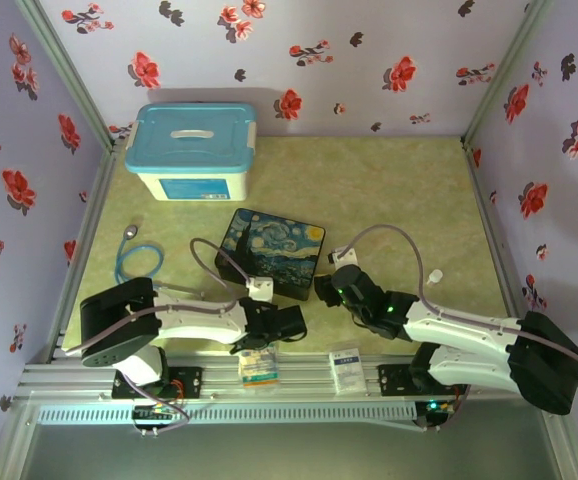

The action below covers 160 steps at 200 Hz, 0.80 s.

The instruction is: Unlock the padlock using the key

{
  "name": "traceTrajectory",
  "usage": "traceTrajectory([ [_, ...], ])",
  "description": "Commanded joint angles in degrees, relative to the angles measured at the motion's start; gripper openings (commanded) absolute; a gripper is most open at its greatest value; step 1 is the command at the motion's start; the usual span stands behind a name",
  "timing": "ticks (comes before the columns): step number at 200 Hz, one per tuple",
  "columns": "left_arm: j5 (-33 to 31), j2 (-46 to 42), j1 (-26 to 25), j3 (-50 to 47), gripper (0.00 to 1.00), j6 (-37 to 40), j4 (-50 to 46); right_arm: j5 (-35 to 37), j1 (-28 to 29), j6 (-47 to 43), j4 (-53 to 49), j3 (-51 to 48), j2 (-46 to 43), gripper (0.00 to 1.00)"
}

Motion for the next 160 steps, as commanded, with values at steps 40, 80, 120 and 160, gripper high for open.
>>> traceTrajectory([
  [40, -3.95, 3.17, -1.72, 2.85, 0.42, -1.15, -4.46, 1.96, -0.38, 1.89, 0.7, -1.95, 0.57, 0.43],
  [80, -4.29, -12.09, -2.18, -7.0, 0.45, 4.82, 10.48, 2.13, -0.46, 2.15, 0.33, -3.34, -1.33, 0.43],
  [120, 4.97, -29.05, 3.3, -24.1, 0.49, 14.09, 33.81, 1.34, -0.77, 2.19, 1.38, -4.06, -2.2, 0.43],
  [160, 14.42, -32.49, 7.76, -25.99, 0.53, 21.86, 34.13, -4.12, -0.78, 1.17, 4.95, -4.1, -1.48, 0.86],
])
